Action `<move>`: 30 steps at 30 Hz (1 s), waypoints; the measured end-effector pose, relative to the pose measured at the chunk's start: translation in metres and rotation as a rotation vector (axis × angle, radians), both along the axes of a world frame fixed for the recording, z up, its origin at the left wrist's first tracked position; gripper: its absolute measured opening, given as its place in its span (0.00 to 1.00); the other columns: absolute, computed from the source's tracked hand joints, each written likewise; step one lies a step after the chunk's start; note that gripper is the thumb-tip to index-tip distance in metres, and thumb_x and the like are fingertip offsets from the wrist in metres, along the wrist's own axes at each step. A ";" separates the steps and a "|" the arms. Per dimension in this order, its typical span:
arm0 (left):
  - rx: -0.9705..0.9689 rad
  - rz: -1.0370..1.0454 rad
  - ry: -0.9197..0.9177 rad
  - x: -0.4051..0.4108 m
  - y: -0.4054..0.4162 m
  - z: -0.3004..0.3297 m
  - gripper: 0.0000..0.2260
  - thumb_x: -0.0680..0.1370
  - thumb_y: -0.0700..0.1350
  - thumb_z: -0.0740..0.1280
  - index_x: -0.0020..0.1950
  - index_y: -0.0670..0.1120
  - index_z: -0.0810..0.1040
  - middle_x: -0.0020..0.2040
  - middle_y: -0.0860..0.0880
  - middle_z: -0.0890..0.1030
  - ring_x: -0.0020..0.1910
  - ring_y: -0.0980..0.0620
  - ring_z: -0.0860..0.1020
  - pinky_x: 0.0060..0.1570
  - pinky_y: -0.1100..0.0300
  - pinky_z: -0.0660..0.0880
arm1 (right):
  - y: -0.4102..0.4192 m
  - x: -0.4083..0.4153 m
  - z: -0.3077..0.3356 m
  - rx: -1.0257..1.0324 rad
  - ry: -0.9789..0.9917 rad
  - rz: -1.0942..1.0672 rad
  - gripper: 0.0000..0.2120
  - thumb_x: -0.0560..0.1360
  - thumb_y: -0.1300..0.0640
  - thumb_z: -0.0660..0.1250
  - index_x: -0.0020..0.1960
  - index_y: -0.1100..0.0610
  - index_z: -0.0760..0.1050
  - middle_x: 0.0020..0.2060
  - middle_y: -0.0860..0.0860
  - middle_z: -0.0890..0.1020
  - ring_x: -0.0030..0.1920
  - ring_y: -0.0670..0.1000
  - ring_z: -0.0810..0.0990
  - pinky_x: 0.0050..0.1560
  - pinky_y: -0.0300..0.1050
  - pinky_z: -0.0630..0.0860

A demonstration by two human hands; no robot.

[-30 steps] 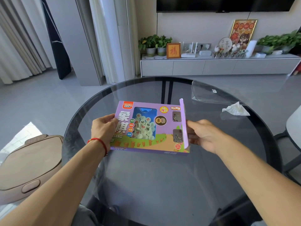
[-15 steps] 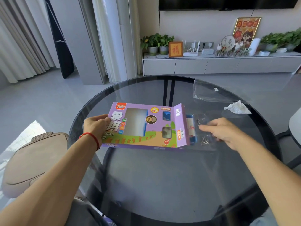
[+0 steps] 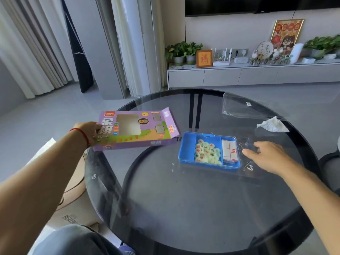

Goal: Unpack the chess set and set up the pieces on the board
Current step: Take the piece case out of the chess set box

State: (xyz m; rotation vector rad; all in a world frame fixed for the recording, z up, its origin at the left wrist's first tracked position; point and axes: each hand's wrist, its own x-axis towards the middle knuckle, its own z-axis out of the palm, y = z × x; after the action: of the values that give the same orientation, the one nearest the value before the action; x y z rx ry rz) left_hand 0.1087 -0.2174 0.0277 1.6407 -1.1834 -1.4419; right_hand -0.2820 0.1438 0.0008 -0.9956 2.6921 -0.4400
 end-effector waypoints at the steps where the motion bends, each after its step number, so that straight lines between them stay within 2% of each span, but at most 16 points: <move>1: -0.018 0.003 -0.003 -0.009 0.000 0.002 0.09 0.83 0.40 0.60 0.43 0.45 0.71 0.22 0.51 0.77 0.14 0.59 0.71 0.15 0.67 0.69 | -0.001 0.004 0.002 0.007 0.039 -0.002 0.19 0.80 0.39 0.62 0.50 0.55 0.78 0.58 0.59 0.79 0.58 0.61 0.77 0.54 0.54 0.76; 2: 0.001 0.001 0.008 -0.022 0.000 0.003 0.08 0.84 0.40 0.59 0.44 0.46 0.71 0.21 0.51 0.77 0.16 0.58 0.74 0.17 0.65 0.71 | -0.003 0.009 0.005 -0.008 0.067 -0.007 0.21 0.81 0.39 0.61 0.58 0.56 0.78 0.63 0.60 0.76 0.62 0.62 0.75 0.57 0.55 0.76; 4: 0.029 0.020 0.096 -0.053 0.001 0.002 0.06 0.84 0.37 0.56 0.49 0.44 0.71 0.29 0.46 0.81 0.26 0.52 0.80 0.23 0.58 0.77 | -0.006 0.018 0.011 -0.086 0.076 -0.002 0.24 0.81 0.41 0.62 0.69 0.56 0.74 0.67 0.58 0.74 0.66 0.60 0.74 0.60 0.56 0.75; 6: 0.067 0.004 0.230 -0.094 0.009 0.003 0.07 0.83 0.34 0.56 0.57 0.42 0.70 0.43 0.42 0.81 0.39 0.47 0.81 0.37 0.48 0.80 | -0.009 0.025 0.013 -0.151 0.073 0.032 0.22 0.81 0.43 0.63 0.69 0.54 0.75 0.64 0.55 0.76 0.64 0.58 0.76 0.59 0.54 0.75; 8: 0.088 -0.035 0.336 -0.140 0.021 0.008 0.12 0.81 0.31 0.56 0.63 0.42 0.68 0.49 0.39 0.80 0.45 0.43 0.81 0.48 0.46 0.77 | -0.010 0.029 0.012 -0.172 0.078 0.054 0.18 0.81 0.45 0.63 0.68 0.52 0.75 0.61 0.53 0.77 0.61 0.56 0.77 0.58 0.54 0.77; 10: 0.097 -0.094 0.420 -0.191 0.034 0.011 0.14 0.80 0.30 0.56 0.63 0.42 0.68 0.54 0.40 0.79 0.51 0.42 0.80 0.53 0.45 0.75 | -0.011 0.028 0.011 -0.180 0.086 0.056 0.17 0.81 0.46 0.64 0.67 0.51 0.75 0.60 0.51 0.76 0.61 0.54 0.77 0.59 0.54 0.77; 12: 0.096 -0.145 0.478 -0.241 0.041 0.009 0.16 0.80 0.29 0.57 0.65 0.41 0.69 0.61 0.41 0.78 0.56 0.42 0.78 0.55 0.46 0.76 | -0.010 0.023 0.011 -0.185 0.103 0.062 0.17 0.81 0.47 0.63 0.68 0.51 0.75 0.62 0.50 0.75 0.62 0.53 0.76 0.59 0.53 0.77; 14: 0.107 -0.153 0.534 -0.289 0.034 -0.002 0.22 0.78 0.28 0.60 0.71 0.41 0.68 0.65 0.41 0.78 0.51 0.43 0.81 0.43 0.47 0.80 | -0.008 0.018 0.010 -0.193 0.130 0.105 0.16 0.82 0.48 0.61 0.68 0.49 0.74 0.64 0.47 0.74 0.64 0.50 0.74 0.60 0.50 0.77; 16: 0.107 -0.116 0.592 -0.332 0.023 -0.014 0.26 0.75 0.27 0.63 0.71 0.44 0.68 0.64 0.42 0.78 0.45 0.44 0.81 0.30 0.49 0.81 | -0.005 0.014 0.008 -0.193 0.153 0.169 0.14 0.83 0.48 0.59 0.67 0.47 0.73 0.65 0.44 0.72 0.65 0.48 0.73 0.60 0.46 0.76; 17: 0.123 -0.107 0.624 -0.351 0.017 -0.023 0.27 0.74 0.28 0.65 0.70 0.45 0.68 0.62 0.42 0.79 0.45 0.44 0.81 0.31 0.47 0.82 | -0.003 0.012 0.008 -0.186 0.164 0.203 0.14 0.83 0.47 0.59 0.67 0.45 0.72 0.65 0.41 0.71 0.65 0.46 0.71 0.61 0.43 0.75; 20: 0.123 -0.034 0.596 -0.399 -0.014 -0.062 0.23 0.70 0.33 0.71 0.63 0.46 0.72 0.53 0.45 0.82 0.48 0.43 0.83 0.48 0.42 0.81 | 0.003 0.006 0.007 -0.144 0.175 0.279 0.16 0.84 0.45 0.56 0.70 0.42 0.68 0.68 0.38 0.66 0.67 0.44 0.66 0.64 0.40 0.71; 22: 0.125 0.018 0.477 -0.444 -0.087 -0.133 0.24 0.64 0.41 0.74 0.59 0.48 0.75 0.53 0.45 0.83 0.49 0.41 0.83 0.49 0.41 0.81 | 0.005 0.003 0.006 -0.121 0.171 0.320 0.18 0.84 0.45 0.54 0.74 0.41 0.66 0.70 0.37 0.64 0.70 0.43 0.62 0.68 0.39 0.69; 24: 0.134 -0.027 0.371 -0.473 -0.141 -0.184 0.26 0.60 0.50 0.74 0.58 0.50 0.77 0.58 0.47 0.82 0.52 0.44 0.83 0.46 0.45 0.82 | 0.006 0.002 0.005 -0.109 0.182 0.351 0.20 0.84 0.44 0.54 0.75 0.42 0.64 0.71 0.37 0.63 0.72 0.43 0.60 0.69 0.39 0.68; 26: 0.160 -0.050 0.328 -0.472 -0.127 -0.169 0.24 0.66 0.51 0.72 0.61 0.48 0.79 0.59 0.47 0.82 0.51 0.47 0.83 0.43 0.49 0.83 | 0.005 0.002 0.006 -0.107 0.192 0.364 0.19 0.84 0.44 0.53 0.75 0.42 0.65 0.72 0.38 0.63 0.73 0.43 0.59 0.68 0.39 0.68; 27: 0.154 -0.095 0.317 -0.461 -0.094 -0.138 0.21 0.71 0.49 0.71 0.62 0.47 0.78 0.57 0.47 0.82 0.49 0.49 0.82 0.44 0.51 0.83 | 0.005 0.001 0.006 -0.101 0.195 0.370 0.20 0.84 0.44 0.53 0.75 0.42 0.64 0.72 0.38 0.62 0.73 0.43 0.58 0.68 0.39 0.68; 30: 0.284 -0.086 0.464 -0.420 0.003 -0.044 0.14 0.80 0.44 0.66 0.66 0.47 0.72 0.54 0.48 0.79 0.51 0.47 0.79 0.56 0.54 0.80 | 0.003 0.001 0.006 -0.078 0.186 0.389 0.21 0.84 0.43 0.53 0.76 0.43 0.63 0.72 0.38 0.61 0.73 0.43 0.58 0.69 0.39 0.69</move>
State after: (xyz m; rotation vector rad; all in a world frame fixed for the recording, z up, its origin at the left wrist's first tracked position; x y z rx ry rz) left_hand -0.3108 -0.2141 -0.0164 1.3305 -0.8209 -1.9850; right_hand -0.2811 0.1470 0.0068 -1.6121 2.5571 -0.3919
